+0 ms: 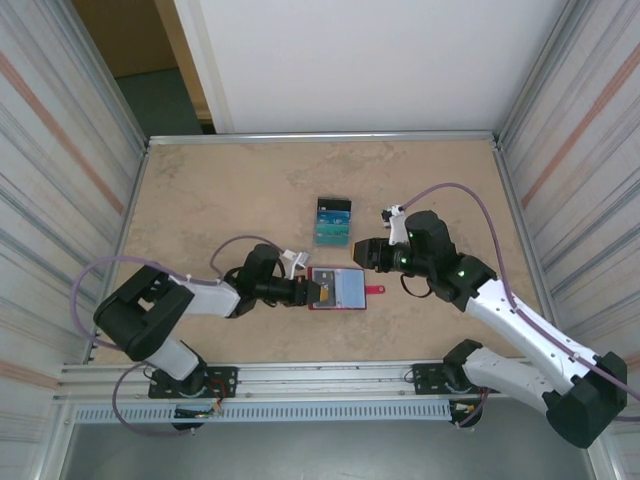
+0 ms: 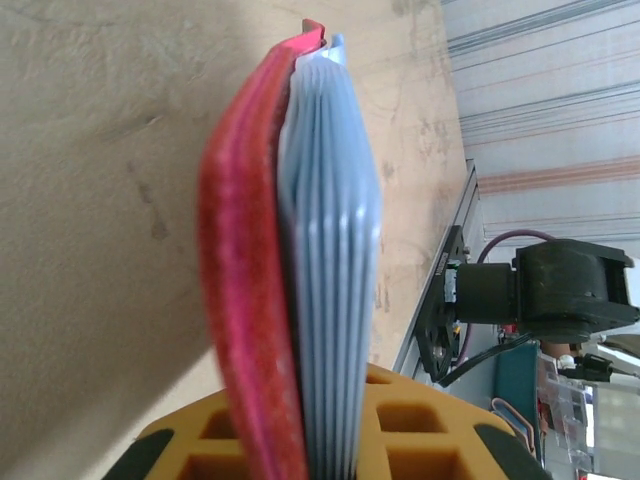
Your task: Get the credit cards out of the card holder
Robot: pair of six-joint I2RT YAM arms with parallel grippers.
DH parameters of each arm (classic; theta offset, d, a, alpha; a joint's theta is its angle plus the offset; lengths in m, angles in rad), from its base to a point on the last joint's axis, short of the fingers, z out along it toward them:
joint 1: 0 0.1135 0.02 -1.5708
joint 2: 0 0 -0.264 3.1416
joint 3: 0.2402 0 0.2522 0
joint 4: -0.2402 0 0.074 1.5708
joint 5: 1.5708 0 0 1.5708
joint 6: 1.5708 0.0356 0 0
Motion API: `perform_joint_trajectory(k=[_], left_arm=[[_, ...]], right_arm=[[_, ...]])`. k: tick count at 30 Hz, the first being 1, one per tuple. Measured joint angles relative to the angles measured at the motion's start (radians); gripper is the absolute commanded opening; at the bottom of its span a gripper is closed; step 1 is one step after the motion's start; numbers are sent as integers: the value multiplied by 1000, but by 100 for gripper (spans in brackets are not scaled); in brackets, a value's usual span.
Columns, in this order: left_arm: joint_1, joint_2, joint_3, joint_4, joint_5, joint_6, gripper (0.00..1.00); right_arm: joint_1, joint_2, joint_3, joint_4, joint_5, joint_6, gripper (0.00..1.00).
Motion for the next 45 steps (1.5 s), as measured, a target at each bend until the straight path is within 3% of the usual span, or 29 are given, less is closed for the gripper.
perform_joint_trajectory(k=[7,14,21,27,32,38,45], left_arm=[[32,87,19,18,3,-14,19],[64,95,34,-16,-2,11,45],[68,-2,69,-218,-84,93,65],[61,-176,69,-419,-256,136,63],[-27,-314,69,-539,-475,161,61],[-79,-304,69,-566,-617,179,52],[-79,-205,71,-480,-640,191,42]], right_arm=[[0,44,0,-6,16,1,41],[0,86,0,-22,35,5,42],[0,111,0,-50,45,9,41],[0,129,0,-57,45,36,40],[0,168,0,-51,40,78,33],[5,244,-23,-6,6,121,27],[33,356,-44,65,-31,168,21]])
